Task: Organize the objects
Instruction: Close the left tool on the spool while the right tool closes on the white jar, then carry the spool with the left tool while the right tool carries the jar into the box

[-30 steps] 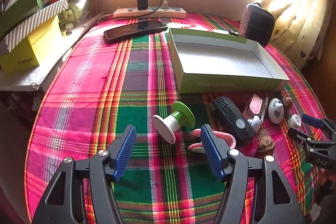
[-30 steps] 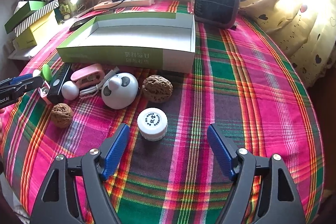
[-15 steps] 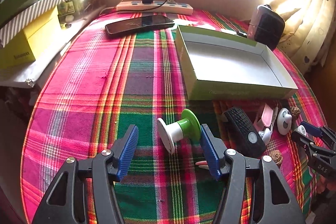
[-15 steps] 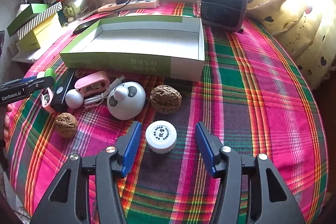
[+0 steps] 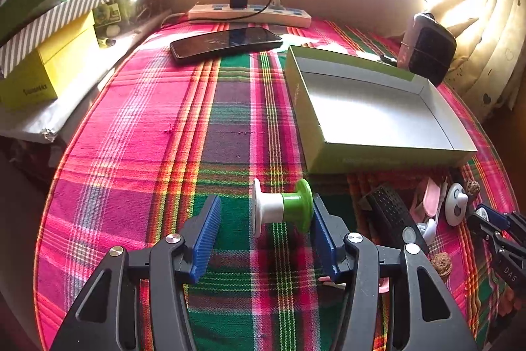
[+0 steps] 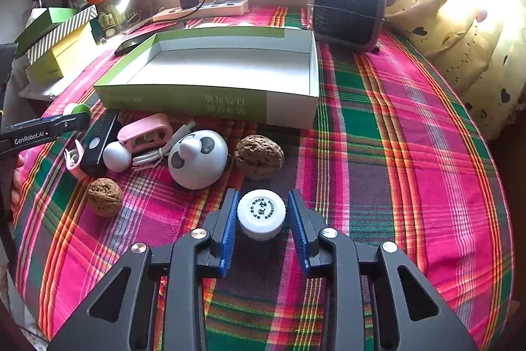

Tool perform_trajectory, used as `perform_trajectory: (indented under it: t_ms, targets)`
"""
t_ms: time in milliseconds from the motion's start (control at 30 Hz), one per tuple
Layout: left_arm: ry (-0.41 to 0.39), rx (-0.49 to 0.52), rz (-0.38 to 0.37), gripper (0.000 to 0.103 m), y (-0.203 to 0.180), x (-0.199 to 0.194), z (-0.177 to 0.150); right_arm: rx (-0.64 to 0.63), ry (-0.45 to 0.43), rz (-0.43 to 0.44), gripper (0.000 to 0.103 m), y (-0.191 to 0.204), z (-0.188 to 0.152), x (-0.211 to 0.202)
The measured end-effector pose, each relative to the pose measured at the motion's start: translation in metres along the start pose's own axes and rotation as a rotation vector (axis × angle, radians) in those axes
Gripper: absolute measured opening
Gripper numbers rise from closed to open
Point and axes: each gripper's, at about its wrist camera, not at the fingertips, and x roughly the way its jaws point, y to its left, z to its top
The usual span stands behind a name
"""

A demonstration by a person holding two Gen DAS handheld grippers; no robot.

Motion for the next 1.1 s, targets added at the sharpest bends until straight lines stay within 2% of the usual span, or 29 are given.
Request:
perform_trajectory:
  t_ms: [100,167,233,333,867,1100]
  targets:
    - [-0.007,-0.013,-0.006,0.052,0.003,0.001,0.003,0.003,0.000,0.000,0.029,-0.001,0.000,0.000]
    - [-0.011,-0.009,0.004,0.048,0.003,0.002,0.004,0.002,0.000,-0.002,0.029,0.000,0.000,0.000]
    - [-0.010,-0.009,0.008,0.038,0.004,0.003,0.005,0.004,0.000,-0.001,0.029,-0.001,0.000,0.001]
    - [-0.013,-0.008,0.014,0.032,0.005,0.004,0.006,0.006,0.000,-0.002,0.029,0.000,0.000,0.000]
    - [-0.023,-0.012,0.019,0.031,0.008,-0.001,0.005,0.008,-0.001,0.001,0.029,0.000,-0.001,-0.001]
    - [-0.035,-0.008,-0.013,0.031,0.003,-0.015,0.010,-0.005,-0.044,0.007,0.029,0.000,0.007,-0.013]
